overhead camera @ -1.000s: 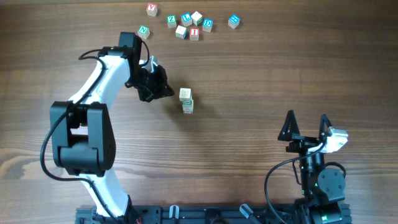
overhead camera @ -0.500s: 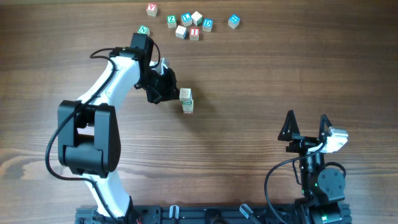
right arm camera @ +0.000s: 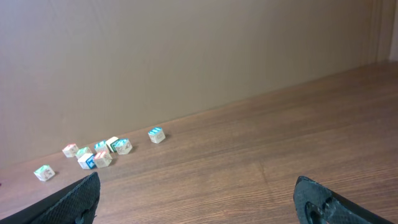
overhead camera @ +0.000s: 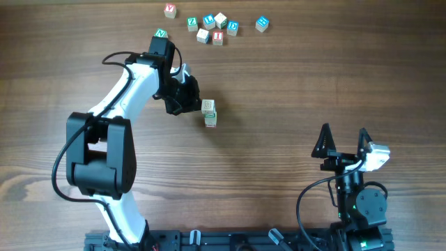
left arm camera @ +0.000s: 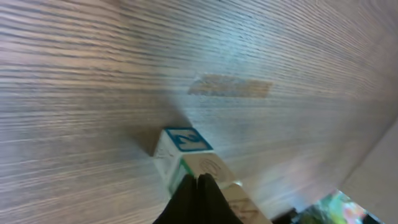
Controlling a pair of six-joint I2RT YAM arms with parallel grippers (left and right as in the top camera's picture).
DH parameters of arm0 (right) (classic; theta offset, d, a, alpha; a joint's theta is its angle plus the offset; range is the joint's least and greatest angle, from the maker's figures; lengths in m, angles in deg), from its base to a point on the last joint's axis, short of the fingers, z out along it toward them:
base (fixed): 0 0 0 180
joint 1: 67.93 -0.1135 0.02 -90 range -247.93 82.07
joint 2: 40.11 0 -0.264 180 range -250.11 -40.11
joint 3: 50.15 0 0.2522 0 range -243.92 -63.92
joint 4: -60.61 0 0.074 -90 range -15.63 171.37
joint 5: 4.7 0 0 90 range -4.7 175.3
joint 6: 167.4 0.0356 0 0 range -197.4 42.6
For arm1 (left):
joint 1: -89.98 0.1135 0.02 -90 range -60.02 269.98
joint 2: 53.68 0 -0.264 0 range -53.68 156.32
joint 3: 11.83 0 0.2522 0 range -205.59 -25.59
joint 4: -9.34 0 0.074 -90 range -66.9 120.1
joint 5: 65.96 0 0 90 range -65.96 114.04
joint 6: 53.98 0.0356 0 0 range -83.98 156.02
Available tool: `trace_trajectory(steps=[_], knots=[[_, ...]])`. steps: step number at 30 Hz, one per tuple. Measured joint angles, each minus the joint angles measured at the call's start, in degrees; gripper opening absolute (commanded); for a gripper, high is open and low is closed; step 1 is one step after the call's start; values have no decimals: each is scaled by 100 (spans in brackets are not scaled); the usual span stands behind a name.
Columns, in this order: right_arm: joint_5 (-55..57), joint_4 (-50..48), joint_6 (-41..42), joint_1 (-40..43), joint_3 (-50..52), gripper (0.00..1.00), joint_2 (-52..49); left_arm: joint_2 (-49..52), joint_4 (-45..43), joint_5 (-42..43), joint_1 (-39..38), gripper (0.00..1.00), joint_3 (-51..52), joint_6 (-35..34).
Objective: Form a tower
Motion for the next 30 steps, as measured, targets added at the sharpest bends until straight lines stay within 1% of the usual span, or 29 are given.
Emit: trace_trajectory(steps=[2, 3, 4, 5, 6, 10, 12, 30], knots=[[0, 0, 0, 0, 0, 100, 0, 0, 2, -225, 0, 17, 0, -2], [0, 0, 0, 0, 0, 100, 0, 0, 0, -369, 0, 29, 0, -11], [0, 0, 0, 0, 2, 100, 0, 0, 2, -553, 0, 68, 0, -66], [0, 0, 0, 0, 0, 100, 0, 0, 0, -680, 2, 94, 0, -68], [0, 0, 0, 0, 0, 100, 0, 0, 0, -778, 9, 100, 0, -66], [0, 0, 0, 0, 0, 100, 0, 0, 2, -1296, 109, 100, 0, -87], [0, 0, 0, 0, 0, 100, 0, 0, 2, -1416, 142, 100, 0, -87], [0, 0, 0, 0, 0, 99, 0, 0, 0, -1543, 146, 100, 0, -87]])
